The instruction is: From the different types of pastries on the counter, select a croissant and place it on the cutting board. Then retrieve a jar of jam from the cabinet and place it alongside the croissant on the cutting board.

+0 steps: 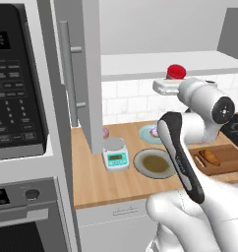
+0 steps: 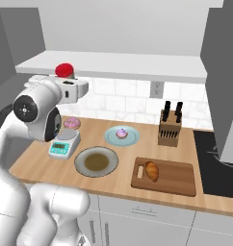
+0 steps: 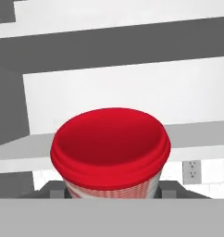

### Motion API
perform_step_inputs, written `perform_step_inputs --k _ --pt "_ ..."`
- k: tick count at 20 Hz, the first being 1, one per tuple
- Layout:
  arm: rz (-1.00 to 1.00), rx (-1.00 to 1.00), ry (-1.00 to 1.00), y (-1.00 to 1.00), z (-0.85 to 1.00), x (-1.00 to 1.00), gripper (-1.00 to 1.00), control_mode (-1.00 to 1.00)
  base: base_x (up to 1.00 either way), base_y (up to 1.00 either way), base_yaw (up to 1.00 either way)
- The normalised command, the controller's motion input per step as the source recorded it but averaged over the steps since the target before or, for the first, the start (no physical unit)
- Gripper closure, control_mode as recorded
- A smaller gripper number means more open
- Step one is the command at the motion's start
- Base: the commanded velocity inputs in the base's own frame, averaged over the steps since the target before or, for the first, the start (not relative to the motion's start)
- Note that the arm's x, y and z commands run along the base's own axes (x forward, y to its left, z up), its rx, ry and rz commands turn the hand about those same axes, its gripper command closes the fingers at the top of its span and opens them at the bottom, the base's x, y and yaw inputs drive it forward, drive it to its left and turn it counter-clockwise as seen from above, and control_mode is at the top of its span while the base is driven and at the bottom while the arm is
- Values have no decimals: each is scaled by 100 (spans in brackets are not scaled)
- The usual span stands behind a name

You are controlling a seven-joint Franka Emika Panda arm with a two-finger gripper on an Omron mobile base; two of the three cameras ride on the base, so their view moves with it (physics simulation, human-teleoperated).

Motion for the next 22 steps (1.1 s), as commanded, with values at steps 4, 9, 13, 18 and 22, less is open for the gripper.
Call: perform_step_inputs --k 4,9,13,18,22 --pt "-22 9 7 -63 -26 -76 100 -100 0 0 0" --pt "-24 11 16 -59 -15 -48 100 -100 0 0 0" --pt "-23 12 19 -58 -3 -39 100 -100 0 0 0" --pt "-14 13 19 -58 -2 -28 100 -100 0 0 0" --pt "0 8 11 -30 -19 7 100 -100 0 0 0"
